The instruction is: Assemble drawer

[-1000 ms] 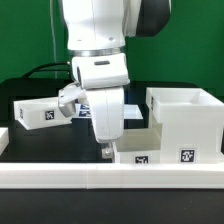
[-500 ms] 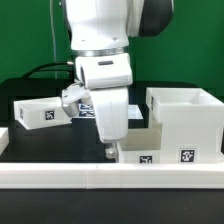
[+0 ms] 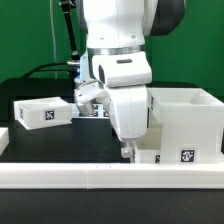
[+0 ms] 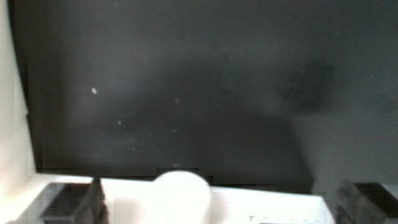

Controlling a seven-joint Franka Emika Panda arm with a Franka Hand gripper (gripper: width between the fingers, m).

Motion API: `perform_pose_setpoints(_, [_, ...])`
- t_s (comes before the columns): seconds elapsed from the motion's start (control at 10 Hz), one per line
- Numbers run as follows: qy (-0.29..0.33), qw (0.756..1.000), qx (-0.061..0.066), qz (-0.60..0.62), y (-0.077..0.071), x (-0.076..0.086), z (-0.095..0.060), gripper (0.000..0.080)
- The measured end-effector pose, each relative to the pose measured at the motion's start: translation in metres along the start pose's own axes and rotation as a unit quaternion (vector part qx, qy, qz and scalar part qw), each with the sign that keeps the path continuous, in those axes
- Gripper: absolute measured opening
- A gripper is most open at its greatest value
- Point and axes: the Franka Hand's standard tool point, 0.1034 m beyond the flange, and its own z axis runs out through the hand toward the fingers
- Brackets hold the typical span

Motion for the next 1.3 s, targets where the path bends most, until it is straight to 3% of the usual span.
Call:
perform_pose_setpoints(0.2, [0.0, 1.0, 0.0, 0.0, 0.0, 0.0, 0.0, 0.0649])
perform_pose_setpoints(0.4, [-0.001, 1.0, 0.003, -0.015, 0.004, 0.015, -0.001, 0.0649])
perform_pose_setpoints(0.8, [-0.002, 1.0, 0.023, -0.016, 0.01, 0.032, -0.006, 0.0649])
perform_pose_setpoints(1.1, [-0.002, 1.0, 0.024, -0.006, 0.009, 0.027, -0.006, 0.0649])
perform_pose_setpoints(1.3, [-0.004, 1.0, 0.021, -0.009, 0.005, 0.01, -0.006, 0.0649])
